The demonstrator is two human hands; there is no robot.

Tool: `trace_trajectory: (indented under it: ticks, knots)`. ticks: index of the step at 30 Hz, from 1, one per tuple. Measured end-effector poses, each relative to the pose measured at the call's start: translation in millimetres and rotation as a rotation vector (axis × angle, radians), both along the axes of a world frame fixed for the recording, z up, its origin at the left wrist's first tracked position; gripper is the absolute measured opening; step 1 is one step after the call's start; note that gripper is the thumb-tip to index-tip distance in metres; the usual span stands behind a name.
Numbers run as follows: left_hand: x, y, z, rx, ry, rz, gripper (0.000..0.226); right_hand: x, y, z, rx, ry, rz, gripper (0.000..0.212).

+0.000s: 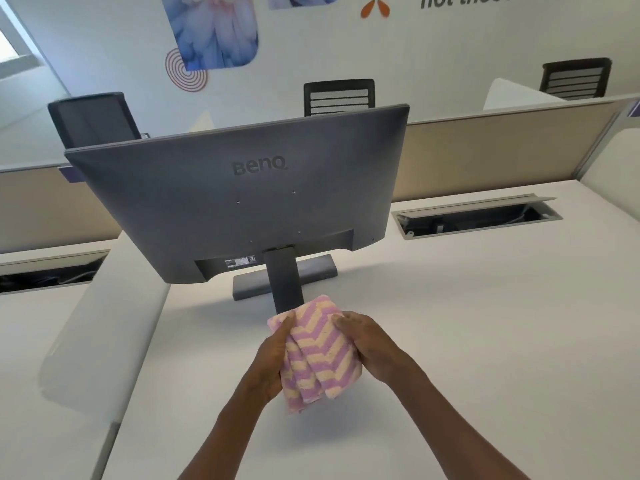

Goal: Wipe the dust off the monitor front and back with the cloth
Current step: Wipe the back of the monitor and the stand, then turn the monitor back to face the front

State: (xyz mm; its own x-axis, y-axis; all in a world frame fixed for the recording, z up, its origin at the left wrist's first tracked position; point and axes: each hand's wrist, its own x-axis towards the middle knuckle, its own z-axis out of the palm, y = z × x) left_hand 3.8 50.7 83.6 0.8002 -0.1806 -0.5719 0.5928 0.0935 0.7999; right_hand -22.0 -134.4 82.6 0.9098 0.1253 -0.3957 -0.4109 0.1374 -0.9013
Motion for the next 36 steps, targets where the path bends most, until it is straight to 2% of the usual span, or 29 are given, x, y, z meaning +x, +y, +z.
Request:
trace_trajectory:
  ticks: [3, 6, 10, 14, 18, 21, 23, 25, 29, 36]
  knots:
    - [-5, -29, -10, 0.025, 0.022, -0.036, 0.052, -7, -20, -10, -0.191, 0.009, -0.136, 0.029]
    - [-11, -58, -10, 0.079, 0.003, -0.12, 0.042, -13, -50, -19, -0.383, -0.003, -0.297, 0.029]
    - [-20, -88, -1, 0.003, 0.024, -0.313, 0.046, -21, -102, -21, -0.519, -0.019, -0.418, 0.021]
    - [-30, -111, 3, -0.091, 0.055, -0.438, 0.046, -25, -153, -29, -0.673, 0.01, -0.418, 0.02]
    - [-41, -125, -5, -0.076, 0.088, -0.493, 0.036, -36, -184, -53, -0.85, 0.08, -0.377, 0.027]
    - [-42, -125, -12, -0.043, 0.073, -0.484, 0.05, -43, -183, -60, -1.013, 0.11, -0.397, 0.037]
    - [-38, -119, -14, -0.018, 0.036, -0.454, 0.057, -44, -173, -60, -1.218, 0.073, -0.405, 0.04]
    - [-30, -112, -10, 0.002, -0.025, -0.406, 0.052, -42, -160, -56, -1.331, -0.034, -0.47, 0.038]
    - [-6, -93, 10, 0.024, -0.141, -0.3, 0.04, -27, -133, -45, -1.375, -0.29, -0.574, 0.035]
    - [34, -56, 59, 0.18, -0.376, -0.262, 0.029, 8, -86, 1, -1.188, -0.509, -0.579, 0.027]
